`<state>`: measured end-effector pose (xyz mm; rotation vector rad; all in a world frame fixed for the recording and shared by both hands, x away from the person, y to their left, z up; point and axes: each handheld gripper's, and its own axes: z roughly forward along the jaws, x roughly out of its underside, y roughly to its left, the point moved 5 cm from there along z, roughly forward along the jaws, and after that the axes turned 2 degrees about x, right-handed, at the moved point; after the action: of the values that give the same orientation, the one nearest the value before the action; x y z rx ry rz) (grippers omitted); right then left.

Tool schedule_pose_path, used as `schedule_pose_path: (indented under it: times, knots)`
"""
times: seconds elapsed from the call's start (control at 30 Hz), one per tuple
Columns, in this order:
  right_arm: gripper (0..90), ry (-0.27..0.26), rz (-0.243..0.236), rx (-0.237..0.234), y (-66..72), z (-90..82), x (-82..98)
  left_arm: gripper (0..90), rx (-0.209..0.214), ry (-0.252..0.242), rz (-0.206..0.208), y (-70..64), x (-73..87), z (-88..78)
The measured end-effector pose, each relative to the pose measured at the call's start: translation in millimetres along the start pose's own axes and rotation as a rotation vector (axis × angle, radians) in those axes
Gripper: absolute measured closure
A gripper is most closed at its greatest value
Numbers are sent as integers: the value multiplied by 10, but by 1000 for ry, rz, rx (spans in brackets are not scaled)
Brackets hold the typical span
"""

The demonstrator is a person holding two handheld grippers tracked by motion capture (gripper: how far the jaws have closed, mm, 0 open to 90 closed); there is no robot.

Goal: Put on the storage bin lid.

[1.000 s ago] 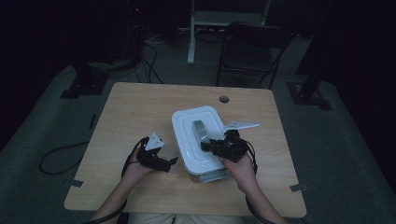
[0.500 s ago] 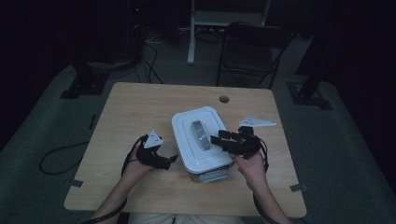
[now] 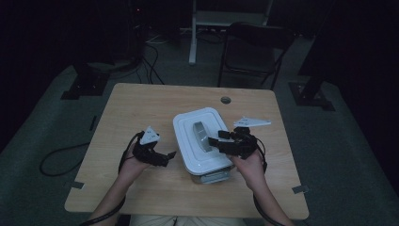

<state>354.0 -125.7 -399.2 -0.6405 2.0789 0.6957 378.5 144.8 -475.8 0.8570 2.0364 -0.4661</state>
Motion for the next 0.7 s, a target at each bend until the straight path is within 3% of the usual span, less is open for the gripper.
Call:
schedule_pose_path:
  times: [0.1,0.13,0.3,0.33,0.37,0.53,0.63,0.7]
  knots:
    - [402,5,-18,43,-43,-40,4,14,-9,-5,-1,33,-40,-32]
    - [357,-2,-12,61,-76,-89,20,14,-23,-33,-23,99,-173,-105]
    - [265,1,-12,122,-178,-160,80,14,-26,-58,-24,115,-329,-123]
    - [170,17,6,139,-261,-172,130,14,-22,-60,-17,110,-407,-97]
    - [147,19,13,133,-283,-177,150,14,-16,-58,-18,98,-444,-78]
    - [135,52,18,209,-388,-188,250,14,-9,-36,-8,65,-591,71]
    - [118,48,38,212,-438,-192,289,14,-5,-10,1,56,-622,177]
    - [107,65,18,214,-459,-172,319,14,3,1,2,46,-628,220]
